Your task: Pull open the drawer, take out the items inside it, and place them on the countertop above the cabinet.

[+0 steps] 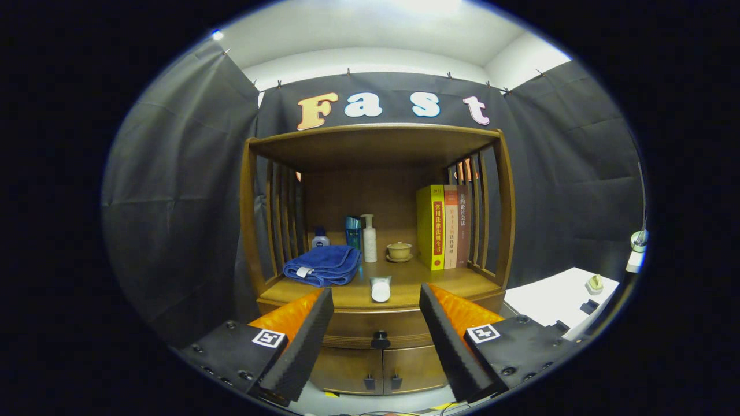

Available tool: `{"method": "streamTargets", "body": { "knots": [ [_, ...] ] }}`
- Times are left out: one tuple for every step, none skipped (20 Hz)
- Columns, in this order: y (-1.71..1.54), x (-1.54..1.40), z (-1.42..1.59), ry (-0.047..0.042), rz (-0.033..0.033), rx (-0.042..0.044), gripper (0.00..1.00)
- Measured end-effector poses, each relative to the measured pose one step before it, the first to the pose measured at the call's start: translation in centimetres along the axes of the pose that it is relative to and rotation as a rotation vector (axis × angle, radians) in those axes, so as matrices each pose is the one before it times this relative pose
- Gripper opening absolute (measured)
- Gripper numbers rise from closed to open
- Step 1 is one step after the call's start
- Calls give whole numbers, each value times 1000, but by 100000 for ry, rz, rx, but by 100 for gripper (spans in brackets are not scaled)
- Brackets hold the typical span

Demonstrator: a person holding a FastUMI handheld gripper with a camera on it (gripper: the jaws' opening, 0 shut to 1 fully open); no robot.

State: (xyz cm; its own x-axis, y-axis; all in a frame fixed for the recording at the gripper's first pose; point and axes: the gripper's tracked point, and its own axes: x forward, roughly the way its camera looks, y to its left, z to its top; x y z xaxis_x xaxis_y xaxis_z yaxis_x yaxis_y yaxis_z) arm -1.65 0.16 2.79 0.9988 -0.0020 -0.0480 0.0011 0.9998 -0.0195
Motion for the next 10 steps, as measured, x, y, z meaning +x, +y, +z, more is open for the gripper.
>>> {"method": "streamTargets", "body": {
  "knots": [
    [-32, 158, -222, 471, -213, 146, 98],
    [-91, 39, -290, 587, -174, -68, 98],
    [-155, 159, -122, 122, -350, -50, 98],
    [-164, 67, -135, 205, -432, -2, 98],
    [35, 168, -116, -182, 17, 126, 98],
    [-64, 217, -239, 517, -148, -213, 98],
    [-107, 66, -110, 304, -199, -146, 98],
    [-72, 133, -89, 5, -51, 89, 98],
    [-14, 65, -219, 451, -259, 169, 98],
    [16, 0, -165, 167, 160, 510, 98]
  ]
}}
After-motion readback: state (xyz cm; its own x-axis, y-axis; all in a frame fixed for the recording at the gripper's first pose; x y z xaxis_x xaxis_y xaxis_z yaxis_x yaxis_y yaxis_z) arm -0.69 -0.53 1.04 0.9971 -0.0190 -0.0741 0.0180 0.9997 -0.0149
